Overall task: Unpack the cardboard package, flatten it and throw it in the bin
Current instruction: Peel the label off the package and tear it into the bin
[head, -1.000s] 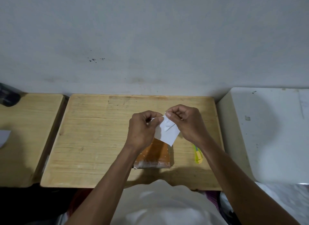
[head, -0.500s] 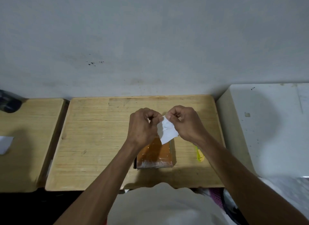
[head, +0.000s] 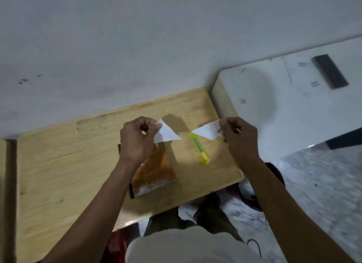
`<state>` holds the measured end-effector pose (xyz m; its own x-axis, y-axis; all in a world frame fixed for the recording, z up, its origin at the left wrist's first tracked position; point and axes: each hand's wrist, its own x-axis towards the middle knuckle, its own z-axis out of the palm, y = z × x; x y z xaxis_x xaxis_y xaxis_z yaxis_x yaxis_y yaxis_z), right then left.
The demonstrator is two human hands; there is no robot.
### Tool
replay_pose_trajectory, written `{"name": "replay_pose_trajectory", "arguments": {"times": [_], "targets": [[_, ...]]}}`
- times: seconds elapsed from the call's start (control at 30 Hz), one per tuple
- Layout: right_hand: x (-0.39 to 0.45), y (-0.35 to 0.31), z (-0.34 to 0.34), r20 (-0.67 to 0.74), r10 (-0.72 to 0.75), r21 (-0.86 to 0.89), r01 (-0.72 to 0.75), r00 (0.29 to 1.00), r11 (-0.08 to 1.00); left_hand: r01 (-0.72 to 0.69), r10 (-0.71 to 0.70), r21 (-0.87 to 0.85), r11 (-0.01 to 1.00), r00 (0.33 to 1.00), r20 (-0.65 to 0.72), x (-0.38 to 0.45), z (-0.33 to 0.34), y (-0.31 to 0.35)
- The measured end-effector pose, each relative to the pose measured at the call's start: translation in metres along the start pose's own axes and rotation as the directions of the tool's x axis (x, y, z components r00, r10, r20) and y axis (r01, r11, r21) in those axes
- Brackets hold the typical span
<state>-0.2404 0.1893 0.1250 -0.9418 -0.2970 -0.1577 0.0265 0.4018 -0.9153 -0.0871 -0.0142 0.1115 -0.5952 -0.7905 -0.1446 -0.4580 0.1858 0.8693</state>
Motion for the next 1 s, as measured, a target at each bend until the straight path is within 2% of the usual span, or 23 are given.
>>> {"name": "replay_pose_trajectory", "arguments": {"times": [0.23, 0.33, 0.5, 0.63, 0.77, 0.9, 1.0], "targets": [[-0.015, 0.045, -0.094, -0.128, 0.006, -0.114, -0.02, 0.992, 0.993, -0.076, 0.067, 0.089, 0.993, 0.993, 0.099, -0.031, 0.069, 0.037], [-0.029, 0.076, -0.158, -0.218, 0.05, -0.045, -0.061, 0.975, 0.997, -0.154, 0.129, 0.113, 0.982, 0.971, 0.203, -0.064, 0.123, 0.061], [-0.047, 0.143, -0.267, -0.385, 0.159, -0.027, -0.183, 0.909, 0.983, -0.281, 0.24, 0.069, 0.957, 0.905, 0.352, -0.135, 0.239, 0.098], [-0.06, 0.189, -0.336, -0.475, 0.239, -0.052, -0.297, 0.847, 0.953, -0.31, 0.218, 0.126, 0.942, 0.854, 0.473, -0.183, 0.324, 0.114], [-0.058, 0.235, -0.368, -0.508, 0.32, -0.059, -0.403, 0.799, 0.913, -0.406, 0.253, 0.159, 0.9, 0.783, 0.568, -0.206, 0.394, 0.112], [-0.047, 0.283, -0.369, -0.528, 0.365, -0.081, -0.473, 0.767, 0.878, -0.472, 0.199, 0.308, 0.826, 0.755, 0.624, -0.209, 0.457, 0.09], [-0.032, 0.321, -0.362, -0.513, 0.437, -0.08, -0.548, 0.739, 0.833, -0.467, 0.159, 0.339, 0.816, 0.747, 0.646, -0.207, 0.496, 0.074]]}}
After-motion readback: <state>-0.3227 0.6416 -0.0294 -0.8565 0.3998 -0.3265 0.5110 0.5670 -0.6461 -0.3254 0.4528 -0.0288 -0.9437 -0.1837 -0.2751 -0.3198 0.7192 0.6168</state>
